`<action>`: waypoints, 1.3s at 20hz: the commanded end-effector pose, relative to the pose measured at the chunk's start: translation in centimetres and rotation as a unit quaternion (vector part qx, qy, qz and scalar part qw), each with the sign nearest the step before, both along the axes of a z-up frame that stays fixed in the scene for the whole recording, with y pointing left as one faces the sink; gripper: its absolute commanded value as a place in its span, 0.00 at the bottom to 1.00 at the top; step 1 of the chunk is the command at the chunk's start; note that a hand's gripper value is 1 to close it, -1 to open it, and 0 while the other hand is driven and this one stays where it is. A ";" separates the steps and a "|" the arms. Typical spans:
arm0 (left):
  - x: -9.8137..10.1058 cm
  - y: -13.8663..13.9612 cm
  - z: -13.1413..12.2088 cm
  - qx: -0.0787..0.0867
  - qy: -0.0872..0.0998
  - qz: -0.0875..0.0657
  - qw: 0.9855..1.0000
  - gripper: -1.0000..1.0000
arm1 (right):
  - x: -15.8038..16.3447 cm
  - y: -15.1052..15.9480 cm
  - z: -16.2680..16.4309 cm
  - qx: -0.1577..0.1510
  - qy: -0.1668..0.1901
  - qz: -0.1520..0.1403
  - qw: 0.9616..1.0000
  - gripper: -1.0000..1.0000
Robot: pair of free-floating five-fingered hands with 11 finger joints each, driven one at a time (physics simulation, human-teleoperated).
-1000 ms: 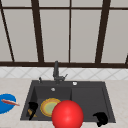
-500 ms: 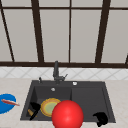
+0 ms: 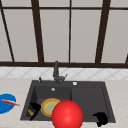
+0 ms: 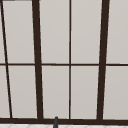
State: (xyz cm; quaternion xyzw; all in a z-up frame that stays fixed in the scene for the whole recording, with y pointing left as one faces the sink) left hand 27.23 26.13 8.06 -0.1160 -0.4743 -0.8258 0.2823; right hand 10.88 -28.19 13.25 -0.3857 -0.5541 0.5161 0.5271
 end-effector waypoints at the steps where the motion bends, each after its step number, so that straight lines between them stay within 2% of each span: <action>1: 0.0 0.0 -0.3 -0.006 0.062 -0.029 0.998 0.00 | 0.0 0.0 0.0 0.000 0.000 0.000 1.000 0.50; 3: 0.1 0.0 -0.4 -0.007 0.065 -0.029 0.997 0.00 | 0.0 0.0 0.0 0.000 0.000 0.000 1.000 0.50; 4: 0.1 0.0 -0.3 -0.007 0.067 -0.028 0.997 1.00 | 0.0 0.0 0.0 0.000 0.000 0.000 1.000 0.50; 5: 0.1 0.0 0.0 0.001 0.090 -0.035 0.995 1.00 | 0.0 0.0 0.0 0.000 0.000 0.000 1.000 0.50; 6: 0.1 -0.1 0.2 -0.001 0.105 -0.028 0.994 1.00 | 0.0 0.0 0.0 0.000 0.000 0.000 1.000 0.50; 7: 0.0 -0.2 0.6 -0.011 0.120 -0.024 0.992 1.00 | 0.0 0.0 0.0 0.000 0.000 0.000 1.000 0.50; 9: 0.4 -0.6 1.1 -0.022 0.111 -0.028 0.993 1.00 | 0.0 0.0 0.0 0.000 0.000 0.000 1.000 0.50; 10: 0.4 -0.7 1.1 -0.027 0.109 -0.027 0.993 0.00 | 0.0 0.0 0.0 0.000 0.000 0.000 1.000 0.50; 11: 0.5 -0.8 1.1 -0.033 0.108 -0.013 0.993 0.00 | 0.0 0.0 0.0 0.000 0.000 0.000 1.000 0.50; 12: 0.5 -0.8 1.1 -0.036 0.112 -0.011 0.993 0.00 | 0.0 0.0 0.0 0.000 0.000 0.000 1.000 0.50; 16: 0.4 -0.7 0.9 -0.044 0.129 -0.016 0.991 0.00 | 0.0 0.0 0.0 0.000 0.000 0.000 1.000 0.50; 19: 0.4 -0.7 0.6 -0.058 0.136 -0.023 0.989 0.00 | 0.0 0.0 0.0 0.000 0.000 0.000 1.000 0.50; 22: 0.4 -0.7 0.2 -0.067 0.148 -0.037 0.986 0.00 | 0.0 0.0 0.0 0.000 0.000 0.000 1.000 0.50; 23: 0.4 -0.5 -0.2 -0.065 0.146 -0.045 0.986 0.00 | 0.0 0.0 0.0 0.000 0.000 0.000 1.000 0.50; 25: 0.4 0.0 -0.9 -0.069 0.154 -0.050 0.984 0.00 | 0.0 0.0 0.0 0.000 0.000 0.000 1.000 0.50; 26: 0.5 0.4 -1.3 -0.067 0.154 -0.052 0.984 0.00 | 0.0 0.0 0.0 0.000 0.000 0.000 1.000 0.50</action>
